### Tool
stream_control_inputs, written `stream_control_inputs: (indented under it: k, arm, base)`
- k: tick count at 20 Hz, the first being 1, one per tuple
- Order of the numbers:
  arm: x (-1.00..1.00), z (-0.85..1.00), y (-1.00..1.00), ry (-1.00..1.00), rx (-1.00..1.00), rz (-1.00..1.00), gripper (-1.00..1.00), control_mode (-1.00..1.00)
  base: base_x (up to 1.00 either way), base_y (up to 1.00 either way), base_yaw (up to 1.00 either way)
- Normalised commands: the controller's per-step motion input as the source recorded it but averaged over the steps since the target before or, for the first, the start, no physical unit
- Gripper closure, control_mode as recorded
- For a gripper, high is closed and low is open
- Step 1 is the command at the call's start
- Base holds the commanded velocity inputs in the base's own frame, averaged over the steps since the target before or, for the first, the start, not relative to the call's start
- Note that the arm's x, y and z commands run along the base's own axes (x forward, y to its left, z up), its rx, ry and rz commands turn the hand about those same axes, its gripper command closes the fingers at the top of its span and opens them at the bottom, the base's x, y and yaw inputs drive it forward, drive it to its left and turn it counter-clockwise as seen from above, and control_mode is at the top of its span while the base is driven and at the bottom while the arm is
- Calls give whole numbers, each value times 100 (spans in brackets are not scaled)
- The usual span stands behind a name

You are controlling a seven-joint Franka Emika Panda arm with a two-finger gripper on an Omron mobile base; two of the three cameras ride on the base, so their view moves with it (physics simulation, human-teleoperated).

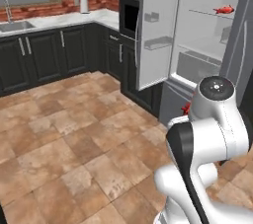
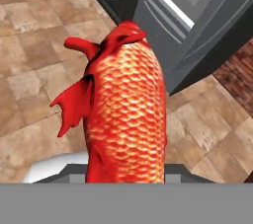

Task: Gather the lemon wedge and lemon from the fridge and place them on a tray on the dining counter. Then gather the fishs from the fridge and place them on the other tray.

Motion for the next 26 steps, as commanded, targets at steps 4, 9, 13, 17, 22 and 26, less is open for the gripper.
stream_control_inputs:
  k: [4,9,13,17,22,26]
  arm:
    - [0,0,0,0,0,0,100,100]
    - [0,0,0,0,0,0,100,100]
    - [0,0,0,0,0,0,100,100]
    - [0,0,0,0,0,0,100,100]
    - [0,0,0,0,0,0,100,100]
    - [0,0,0,0,0,0,100,100]
  base:
    - [-88,62,18]
    - [-64,80,10]
    - [-32,97,0]
    - [-37,100,0]
    - [-54,100,1]
    - [-51,100,3]
